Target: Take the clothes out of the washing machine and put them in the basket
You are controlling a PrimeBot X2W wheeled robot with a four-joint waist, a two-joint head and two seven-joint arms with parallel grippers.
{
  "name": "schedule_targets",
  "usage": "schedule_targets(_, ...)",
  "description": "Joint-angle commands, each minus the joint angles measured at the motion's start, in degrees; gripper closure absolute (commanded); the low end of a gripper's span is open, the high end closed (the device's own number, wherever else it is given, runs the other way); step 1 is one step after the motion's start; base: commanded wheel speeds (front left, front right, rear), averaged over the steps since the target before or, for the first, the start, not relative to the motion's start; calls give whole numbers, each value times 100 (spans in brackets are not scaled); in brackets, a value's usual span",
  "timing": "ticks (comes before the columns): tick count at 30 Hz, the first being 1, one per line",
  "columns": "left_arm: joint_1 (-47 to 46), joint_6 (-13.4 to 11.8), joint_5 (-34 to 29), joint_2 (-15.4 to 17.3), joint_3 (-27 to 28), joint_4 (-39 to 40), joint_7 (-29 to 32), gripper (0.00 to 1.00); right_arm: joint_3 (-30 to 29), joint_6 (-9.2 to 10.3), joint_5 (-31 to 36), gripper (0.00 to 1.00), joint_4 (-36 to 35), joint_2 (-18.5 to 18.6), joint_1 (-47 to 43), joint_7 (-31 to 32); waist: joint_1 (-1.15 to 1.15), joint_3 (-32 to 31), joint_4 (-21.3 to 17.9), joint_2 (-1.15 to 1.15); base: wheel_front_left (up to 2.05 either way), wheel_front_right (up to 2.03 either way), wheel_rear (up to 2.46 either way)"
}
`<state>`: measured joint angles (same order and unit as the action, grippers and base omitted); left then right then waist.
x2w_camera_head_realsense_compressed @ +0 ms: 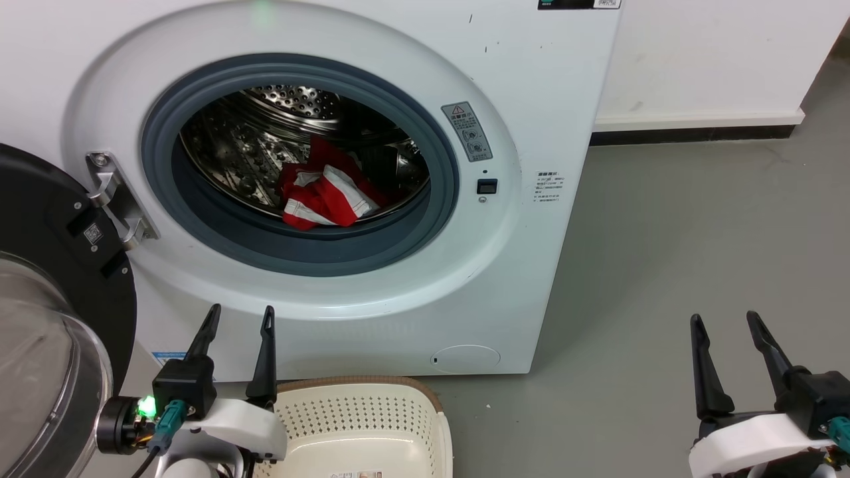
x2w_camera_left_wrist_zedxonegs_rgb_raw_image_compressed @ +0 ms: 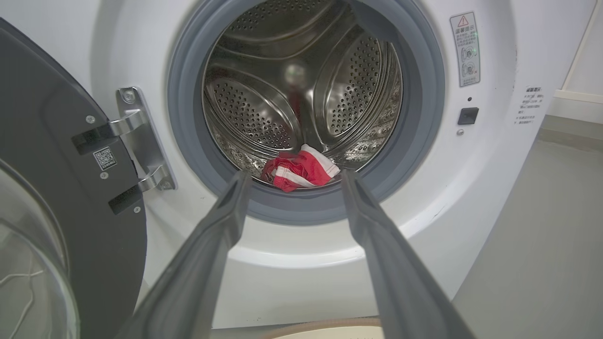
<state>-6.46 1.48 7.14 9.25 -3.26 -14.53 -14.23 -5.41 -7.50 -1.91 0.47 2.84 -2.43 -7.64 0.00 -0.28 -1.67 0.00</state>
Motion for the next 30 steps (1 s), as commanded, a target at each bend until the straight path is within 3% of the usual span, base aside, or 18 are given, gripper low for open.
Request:
schedule_targets(1,-73,3,-112,-4,23,-19,-48,0,-19,2,62,0,-1,7,-48,-44,0,-1,1,0,0,0,0)
schedule_targets(30,-333,243,-319,-133,260,-312,-98,0,-119,2,5,0,113,4,80,-125,0,165,11,0,0,0,0)
